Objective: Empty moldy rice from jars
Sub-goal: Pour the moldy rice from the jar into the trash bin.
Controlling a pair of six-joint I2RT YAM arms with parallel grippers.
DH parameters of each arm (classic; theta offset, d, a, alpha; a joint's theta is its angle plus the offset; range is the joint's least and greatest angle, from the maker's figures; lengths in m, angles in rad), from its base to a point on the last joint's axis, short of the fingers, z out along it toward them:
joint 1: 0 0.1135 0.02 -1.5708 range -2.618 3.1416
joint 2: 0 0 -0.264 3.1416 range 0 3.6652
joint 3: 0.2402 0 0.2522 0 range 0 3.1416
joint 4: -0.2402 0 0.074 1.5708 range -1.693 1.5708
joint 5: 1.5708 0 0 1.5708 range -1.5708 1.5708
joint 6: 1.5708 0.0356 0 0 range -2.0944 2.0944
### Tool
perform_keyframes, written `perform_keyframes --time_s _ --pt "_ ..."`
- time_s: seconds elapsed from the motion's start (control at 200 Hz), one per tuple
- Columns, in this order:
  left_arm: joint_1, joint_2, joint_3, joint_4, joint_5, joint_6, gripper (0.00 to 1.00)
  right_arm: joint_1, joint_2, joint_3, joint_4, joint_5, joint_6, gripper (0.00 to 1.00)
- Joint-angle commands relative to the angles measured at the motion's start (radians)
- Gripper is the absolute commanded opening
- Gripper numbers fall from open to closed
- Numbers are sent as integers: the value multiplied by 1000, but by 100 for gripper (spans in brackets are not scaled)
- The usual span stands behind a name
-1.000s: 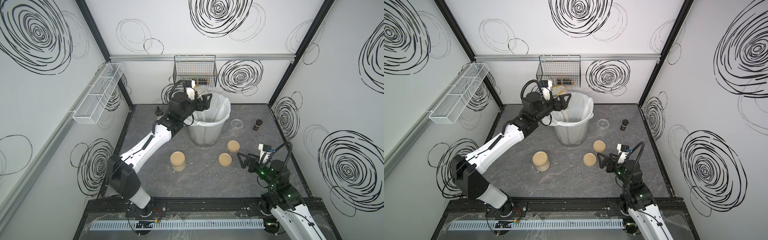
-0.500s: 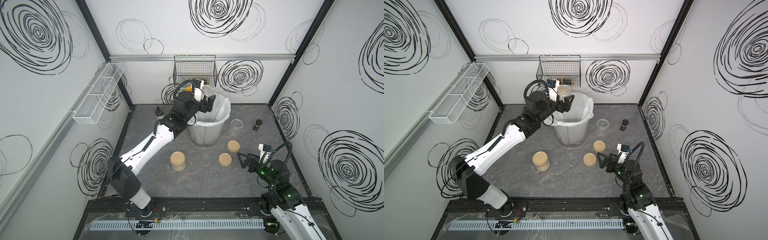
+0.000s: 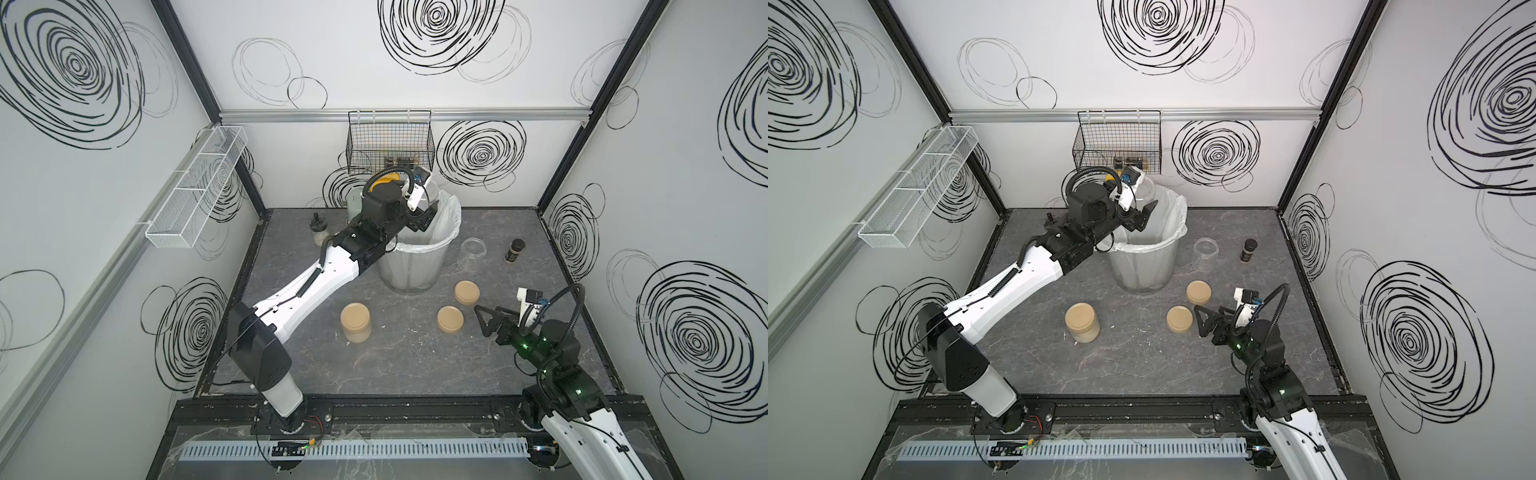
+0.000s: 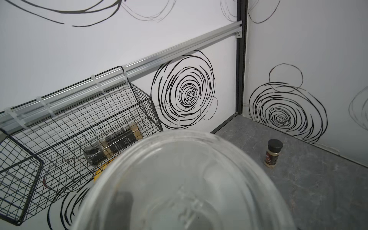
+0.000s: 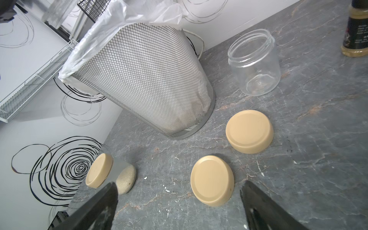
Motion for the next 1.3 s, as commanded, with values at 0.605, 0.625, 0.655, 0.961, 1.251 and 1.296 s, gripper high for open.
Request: perform_keyframes --time_s 0.605,0.625,0.655,0.961,1.251,1.296 --pt "54 60 138 -61 71 -244 74 -4 -29 13 7 -12 -4 98" --pt "60 64 139 -59 65 -244 73 -3 -29 13 8 -15 -4 98" --pt "73 76 154 -65 58 -247 73 -3 -27 14 10 -20 -5 98" --pt "107 103 189 -84 60 -261 71 -3 -17 16 24 -17 -8 98" --pt "50 51 77 0 19 -267 70 -3 13 17 43 -30 -9 98" --pt "86 79 119 -32 59 -322 68 -4 18 21 51 -40 -8 98"
